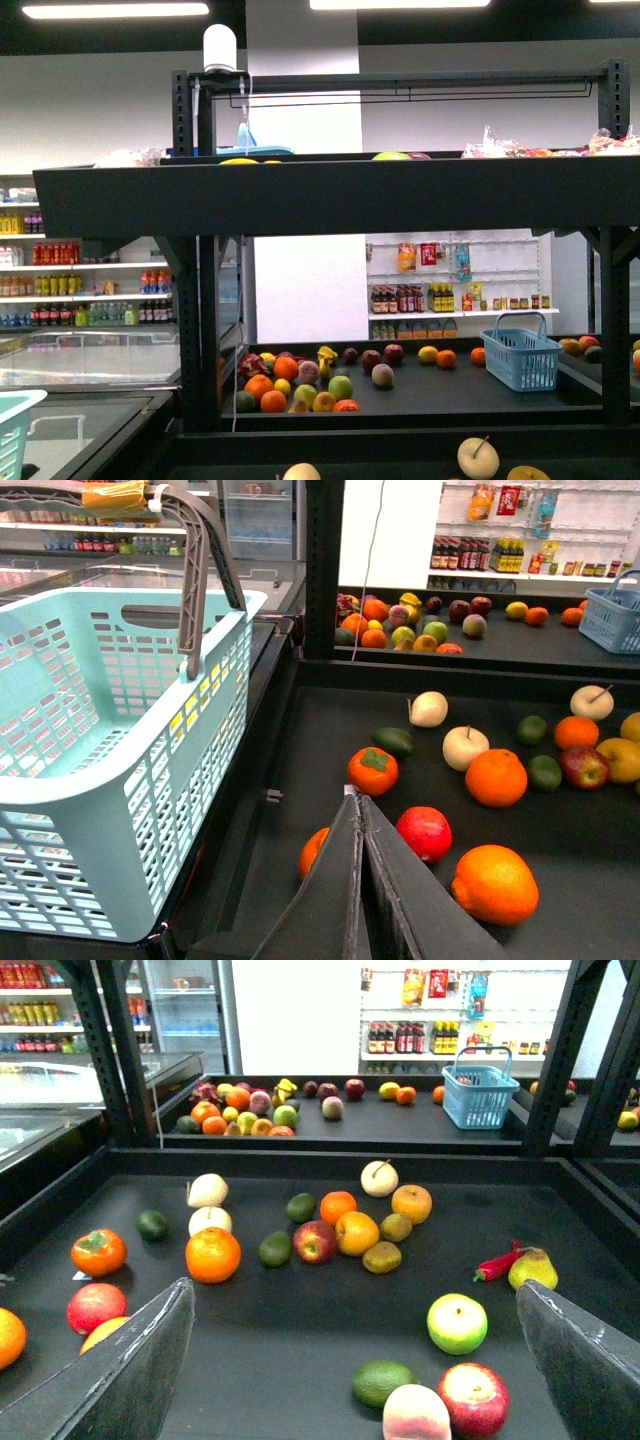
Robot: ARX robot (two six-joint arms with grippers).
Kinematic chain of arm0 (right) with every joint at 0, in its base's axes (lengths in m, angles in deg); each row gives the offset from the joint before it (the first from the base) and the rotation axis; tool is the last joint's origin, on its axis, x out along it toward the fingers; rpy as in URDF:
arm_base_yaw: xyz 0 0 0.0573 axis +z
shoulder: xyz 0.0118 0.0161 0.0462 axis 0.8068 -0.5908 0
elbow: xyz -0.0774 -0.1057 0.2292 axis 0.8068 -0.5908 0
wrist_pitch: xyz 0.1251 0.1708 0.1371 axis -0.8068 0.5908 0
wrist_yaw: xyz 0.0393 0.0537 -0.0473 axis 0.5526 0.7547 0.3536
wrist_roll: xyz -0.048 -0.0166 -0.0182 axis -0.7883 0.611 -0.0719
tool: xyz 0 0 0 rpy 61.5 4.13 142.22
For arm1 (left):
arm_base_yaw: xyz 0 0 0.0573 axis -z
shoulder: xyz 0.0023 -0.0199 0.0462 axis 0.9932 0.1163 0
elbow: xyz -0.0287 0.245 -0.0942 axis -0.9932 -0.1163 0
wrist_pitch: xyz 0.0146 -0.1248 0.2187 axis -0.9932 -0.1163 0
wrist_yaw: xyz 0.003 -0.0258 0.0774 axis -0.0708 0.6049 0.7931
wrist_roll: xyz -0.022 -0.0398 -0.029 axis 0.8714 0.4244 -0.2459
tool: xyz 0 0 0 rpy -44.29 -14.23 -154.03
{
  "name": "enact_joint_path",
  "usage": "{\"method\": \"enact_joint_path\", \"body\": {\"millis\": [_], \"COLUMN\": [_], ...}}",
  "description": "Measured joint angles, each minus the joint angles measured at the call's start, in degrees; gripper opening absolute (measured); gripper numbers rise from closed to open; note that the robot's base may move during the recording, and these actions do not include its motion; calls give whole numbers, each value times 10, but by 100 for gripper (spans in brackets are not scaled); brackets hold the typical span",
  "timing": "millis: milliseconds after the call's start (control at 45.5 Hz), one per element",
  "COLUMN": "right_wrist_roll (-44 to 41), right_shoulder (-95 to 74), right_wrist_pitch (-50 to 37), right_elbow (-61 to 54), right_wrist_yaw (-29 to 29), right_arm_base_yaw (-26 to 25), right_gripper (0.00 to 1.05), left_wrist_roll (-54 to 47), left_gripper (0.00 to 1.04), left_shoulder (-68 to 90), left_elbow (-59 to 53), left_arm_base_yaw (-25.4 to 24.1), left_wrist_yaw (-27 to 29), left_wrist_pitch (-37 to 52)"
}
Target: Pick lemon from shelf
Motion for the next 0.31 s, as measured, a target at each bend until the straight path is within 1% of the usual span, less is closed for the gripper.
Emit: {"method": "enact_joint_path", "body": {"millis": [220, 242, 264, 308], "right_wrist_roll": [0, 0, 0, 0], "right_shoulder": [0, 0, 0, 0], "right_wrist_pitch": [0, 0, 0, 0], "right_elbow": [0, 0, 0, 0], "right_wrist_yaw": [0, 0, 0, 0], "right_arm_base_yaw": [0, 0, 0, 0], "right_gripper": [97, 97, 97, 97], "left_wrist_roll": [0, 0, 0, 0], "left_gripper": [2, 5, 10, 17], "left_shoulder": [0, 0, 0, 0], "left_elbow": [0, 0, 0, 0], "left_arm_base_yaw": [0, 0, 0, 0], "left_wrist_yaw": [0, 0, 0, 0], "left_wrist_pitch": [0, 0, 0, 0]}}
